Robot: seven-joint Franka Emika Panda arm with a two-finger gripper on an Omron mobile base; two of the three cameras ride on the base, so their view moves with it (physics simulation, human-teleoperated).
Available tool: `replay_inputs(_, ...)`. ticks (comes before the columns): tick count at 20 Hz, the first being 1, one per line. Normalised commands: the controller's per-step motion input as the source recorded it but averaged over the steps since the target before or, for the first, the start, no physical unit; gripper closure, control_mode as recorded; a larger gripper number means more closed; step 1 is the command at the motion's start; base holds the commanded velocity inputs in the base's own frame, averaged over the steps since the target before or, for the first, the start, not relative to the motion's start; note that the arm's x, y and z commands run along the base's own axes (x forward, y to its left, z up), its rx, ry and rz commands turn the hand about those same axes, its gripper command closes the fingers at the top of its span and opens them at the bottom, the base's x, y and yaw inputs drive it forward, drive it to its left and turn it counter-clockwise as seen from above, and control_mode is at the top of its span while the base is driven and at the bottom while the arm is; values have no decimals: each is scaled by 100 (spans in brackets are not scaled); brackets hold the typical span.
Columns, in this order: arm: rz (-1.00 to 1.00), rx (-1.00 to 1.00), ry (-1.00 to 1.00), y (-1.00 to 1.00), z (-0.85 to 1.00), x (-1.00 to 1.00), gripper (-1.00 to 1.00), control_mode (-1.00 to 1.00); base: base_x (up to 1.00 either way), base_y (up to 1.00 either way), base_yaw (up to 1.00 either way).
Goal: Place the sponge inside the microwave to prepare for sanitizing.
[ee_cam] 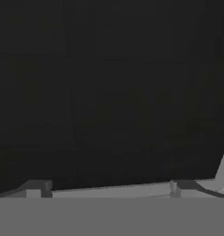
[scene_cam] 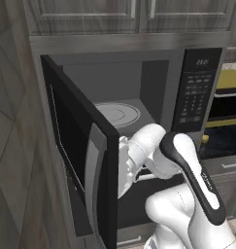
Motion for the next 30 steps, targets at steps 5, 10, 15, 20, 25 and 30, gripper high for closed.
replay_inputs(5, -25, 0, -13, 15, -27, -36, -100, -100, 0, 0, 0)
replay_inputs(10, -27, 0, -6, 0, -30, -7, -100, -100, 0, 0, 0)
replay_inputs(15, -35, -12, 3, -36, -34, 6, -100, -100, 0, 0, 0)
replay_inputs(20, -20, -27, 4, -92, -8, 35, -100, -100, 0, 0, 0)
replay_inputs(25, -2, -33, -13, -74, -13, 18, -100, -100, 0, 0, 0)
replay_inputs(30, 0, -56, -15, -66, -19, 23, -100, -100, 0, 0, 0)
